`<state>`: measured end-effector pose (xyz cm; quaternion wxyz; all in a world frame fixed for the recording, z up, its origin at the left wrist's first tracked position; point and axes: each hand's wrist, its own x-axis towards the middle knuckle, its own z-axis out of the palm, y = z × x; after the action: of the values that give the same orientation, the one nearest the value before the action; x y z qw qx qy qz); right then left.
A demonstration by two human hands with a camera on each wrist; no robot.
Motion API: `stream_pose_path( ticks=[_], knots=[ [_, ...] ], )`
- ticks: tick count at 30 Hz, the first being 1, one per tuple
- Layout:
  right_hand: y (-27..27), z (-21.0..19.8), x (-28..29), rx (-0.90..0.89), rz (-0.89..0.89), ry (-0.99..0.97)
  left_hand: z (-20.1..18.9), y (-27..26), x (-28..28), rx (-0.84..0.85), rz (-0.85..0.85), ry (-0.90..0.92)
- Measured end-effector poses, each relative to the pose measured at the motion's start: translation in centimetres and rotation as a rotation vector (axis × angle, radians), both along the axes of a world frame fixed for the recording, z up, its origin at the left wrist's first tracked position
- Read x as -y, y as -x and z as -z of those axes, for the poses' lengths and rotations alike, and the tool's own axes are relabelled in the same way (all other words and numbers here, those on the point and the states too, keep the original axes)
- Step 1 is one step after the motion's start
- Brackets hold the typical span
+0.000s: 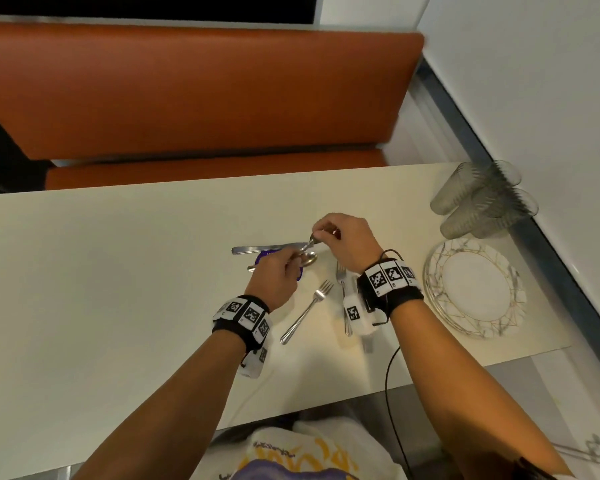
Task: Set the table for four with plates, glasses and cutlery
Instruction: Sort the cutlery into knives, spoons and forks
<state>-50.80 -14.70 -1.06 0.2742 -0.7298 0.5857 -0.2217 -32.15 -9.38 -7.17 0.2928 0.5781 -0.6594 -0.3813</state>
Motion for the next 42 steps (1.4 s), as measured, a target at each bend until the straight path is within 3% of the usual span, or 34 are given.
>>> stream_pose_path(
  ticks=[6,10,19,24,29,35,42],
  knots=[
    [1.0,-0.2,0.4,0.183,0.179,0.004,0.2,0.4,-0.1,-0.073,-0.064,-0.074],
    [2.1,2.0,-0.2,0.178,0.235,-0.087,0.8,-0.1,-0.4,-0.130,-0.131,-0.182],
    [2.3,10.8,-2.7,-0.259,0.179,-0.387,3.7,-1.4,-0.9,-0.028,-0.151,-0.228],
    [2.0,12.4,-3.3,-0.445,0.142,-0.418,4.5,-1.5,-0.7,-0.025,-0.167,-0.287],
    [2.4,11.8,-2.7,-0.245,0.118,-0.442,4.7,-0.9,-0.1,-0.142,-0.189,-0.375],
    [2.6,5.9,-0.4,0.052,0.041,-0.394,3.8,0.6,1.0,-0.244,-0.166,-0.474],
    [1.9,5.0,2.0,0.107,0.247,-0.161,1.0,2.5,1.8,-0.335,-0.095,-0.562]
  ],
)
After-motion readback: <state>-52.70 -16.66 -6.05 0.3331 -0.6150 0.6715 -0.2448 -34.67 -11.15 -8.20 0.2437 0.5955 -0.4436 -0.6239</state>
